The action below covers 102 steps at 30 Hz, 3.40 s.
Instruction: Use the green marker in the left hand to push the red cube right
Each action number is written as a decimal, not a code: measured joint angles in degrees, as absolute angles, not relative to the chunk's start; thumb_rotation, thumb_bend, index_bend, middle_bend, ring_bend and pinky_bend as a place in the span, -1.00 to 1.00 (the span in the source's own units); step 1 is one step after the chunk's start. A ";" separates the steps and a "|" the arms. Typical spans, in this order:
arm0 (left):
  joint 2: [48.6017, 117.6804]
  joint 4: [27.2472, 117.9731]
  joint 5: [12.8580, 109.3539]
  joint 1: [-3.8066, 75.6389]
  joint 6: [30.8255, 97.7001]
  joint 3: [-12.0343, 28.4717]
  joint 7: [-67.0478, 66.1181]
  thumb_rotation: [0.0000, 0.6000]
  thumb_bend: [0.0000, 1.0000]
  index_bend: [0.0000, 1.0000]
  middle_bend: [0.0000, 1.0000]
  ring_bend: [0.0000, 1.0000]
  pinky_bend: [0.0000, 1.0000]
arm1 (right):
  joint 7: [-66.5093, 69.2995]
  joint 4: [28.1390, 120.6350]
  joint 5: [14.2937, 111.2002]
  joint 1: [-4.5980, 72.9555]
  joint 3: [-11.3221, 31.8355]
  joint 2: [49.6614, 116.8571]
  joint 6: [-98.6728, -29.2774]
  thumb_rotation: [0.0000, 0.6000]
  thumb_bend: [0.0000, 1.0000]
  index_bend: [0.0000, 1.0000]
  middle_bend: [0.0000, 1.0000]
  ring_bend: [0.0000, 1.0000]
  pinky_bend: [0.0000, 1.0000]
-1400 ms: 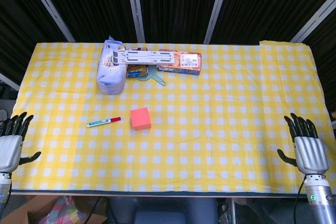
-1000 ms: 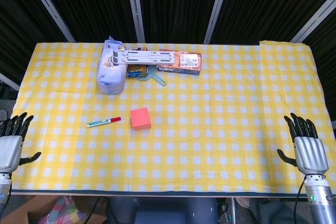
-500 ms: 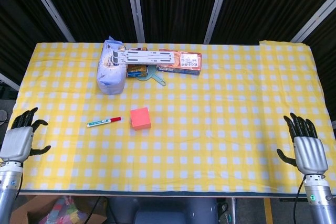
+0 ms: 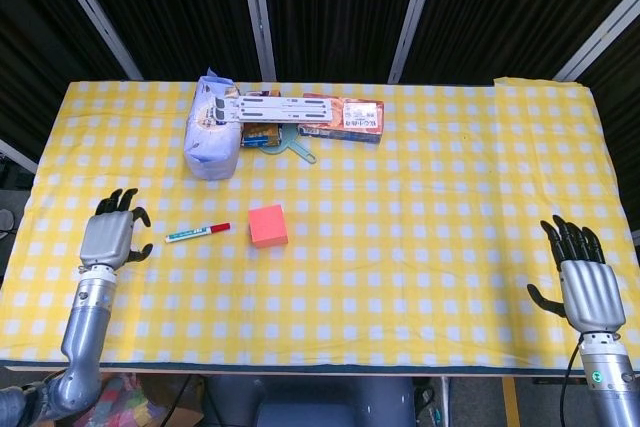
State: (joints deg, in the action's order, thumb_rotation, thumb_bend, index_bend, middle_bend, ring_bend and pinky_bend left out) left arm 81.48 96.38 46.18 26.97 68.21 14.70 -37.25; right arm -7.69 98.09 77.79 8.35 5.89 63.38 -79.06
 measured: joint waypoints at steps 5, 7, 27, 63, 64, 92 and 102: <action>86.34 93.19 40.02 30.72 68.23 15.87 -41.50 1.00 -0.34 -0.09 -0.85 -1.00 -0.79 | -7.19 98.13 77.86 8.34 5.86 63.23 -78.93 1.00 -0.40 -1.00 -1.00 -1.00 -1.00; 87.96 91.55 38.60 31.86 68.32 16.12 -42.43 1.00 -0.33 -0.09 -0.85 -1.00 -0.79 | -7.13 98.13 77.92 8.35 5.85 63.21 -78.91 1.00 -0.39 -1.00 -1.00 -1.00 -1.00; 98.21 79.15 31.97 38.17 68.13 16.91 -45.51 1.00 -0.31 -0.06 -0.83 -1.00 -0.79 | -6.61 98.04 78.17 8.32 5.83 63.14 -78.99 1.00 -0.39 -1.00 -1.00 -1.00 -1.00; 97.04 81.27 35.62 37.49 69.18 14.80 -42.46 1.00 0.06 0.12 -0.77 -1.00 -0.79 | -6.19 98.09 78.22 8.21 5.92 63.18 -79.21 1.00 -0.39 -1.00 -1.00 -1.00 -1.00; 97.05 81.29 35.65 37.52 69.13 14.81 -42.40 1.00 0.06 0.12 -0.77 -1.00 -0.79 | -6.16 98.09 78.21 8.21 5.93 63.19 -79.21 1.00 -0.40 -1.00 -1.00 -1.00 -1.00; 109.13 76.82 33.04 47.60 68.27 18.69 -49.67 1.00 0.05 0.12 -0.77 -1.00 -0.79 | -4.73 98.01 78.13 8.24 6.01 62.77 -78.83 1.00 -0.39 -1.00 -1.00 -1.00 -1.00; 106.92 80.10 31.82 46.36 70.04 18.25 -50.49 1.00 0.05 0.12 -0.77 -1.00 -0.79 | -4.95 98.04 78.27 8.20 5.98 62.93 -79.03 1.00 -0.39 -1.00 -1.00 -1.00 -1.00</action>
